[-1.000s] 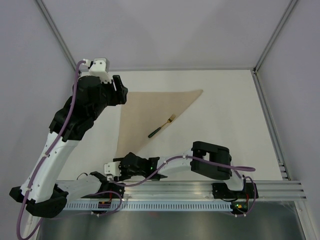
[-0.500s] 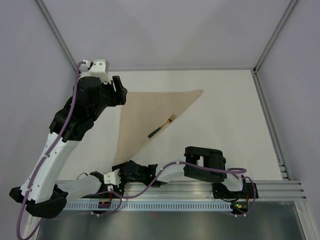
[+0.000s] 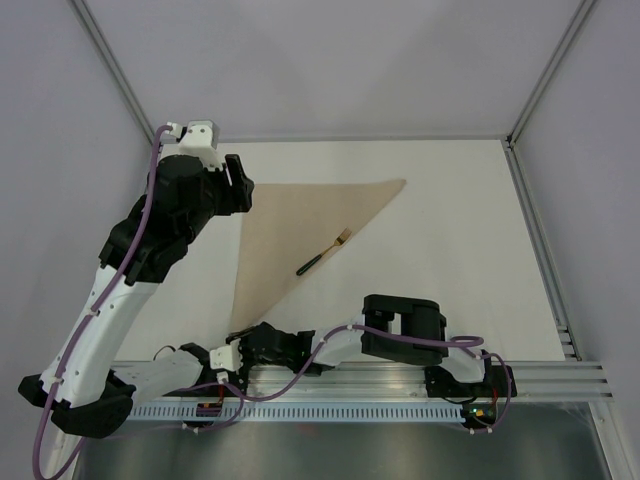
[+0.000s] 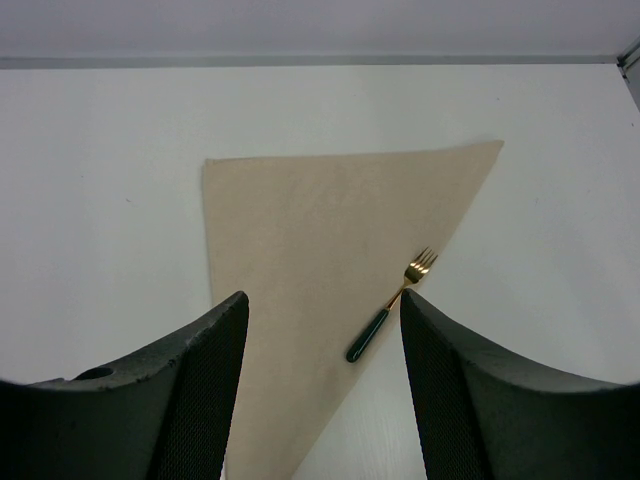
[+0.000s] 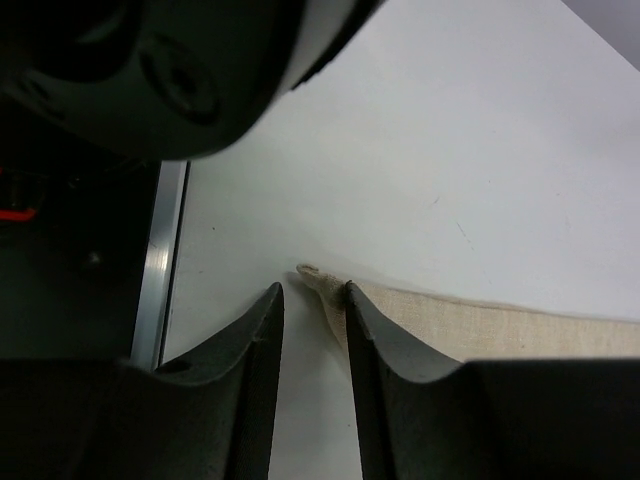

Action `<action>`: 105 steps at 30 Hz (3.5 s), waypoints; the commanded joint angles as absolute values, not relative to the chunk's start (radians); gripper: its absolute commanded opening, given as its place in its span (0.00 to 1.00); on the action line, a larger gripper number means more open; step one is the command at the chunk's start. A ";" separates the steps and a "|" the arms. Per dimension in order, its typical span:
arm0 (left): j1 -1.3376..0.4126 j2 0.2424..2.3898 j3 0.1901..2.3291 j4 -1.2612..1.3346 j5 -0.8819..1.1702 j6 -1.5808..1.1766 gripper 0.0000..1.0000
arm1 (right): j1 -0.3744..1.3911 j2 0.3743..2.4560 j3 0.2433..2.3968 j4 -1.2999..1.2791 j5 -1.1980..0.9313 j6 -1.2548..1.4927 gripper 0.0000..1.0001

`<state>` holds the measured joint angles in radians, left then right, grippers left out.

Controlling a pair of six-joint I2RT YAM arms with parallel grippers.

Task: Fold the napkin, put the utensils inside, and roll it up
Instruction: Fold the napkin

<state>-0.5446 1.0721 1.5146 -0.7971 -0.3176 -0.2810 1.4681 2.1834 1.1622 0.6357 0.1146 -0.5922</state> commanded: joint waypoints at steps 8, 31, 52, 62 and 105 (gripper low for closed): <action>-0.541 1.058 1.509 -0.801 -0.336 -0.290 0.67 | 1.463 2.206 1.166 0.701 0.143 -0.594 0.27; -0.541 1.060 1.506 -0.798 -0.339 -0.284 0.67 | 1.419 2.135 1.175 0.669 0.118 -0.568 0.38; -0.541 1.080 1.494 -0.787 -0.339 -0.272 0.68 | 1.408 2.143 1.198 0.617 0.035 -0.545 0.43; -0.541 1.074 1.480 -0.784 -0.336 -0.265 0.68 | 1.407 2.171 1.218 0.611 0.035 -0.546 0.38; -0.541 1.069 1.476 -0.746 -0.315 -0.256 0.68 | 1.238 2.065 1.310 0.394 0.117 -0.399 0.02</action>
<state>-0.5446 1.0809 1.4685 -0.7834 -0.3225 -0.2802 1.2724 2.1391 1.2686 0.4271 0.0807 -0.4393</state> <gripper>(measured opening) 0.677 0.030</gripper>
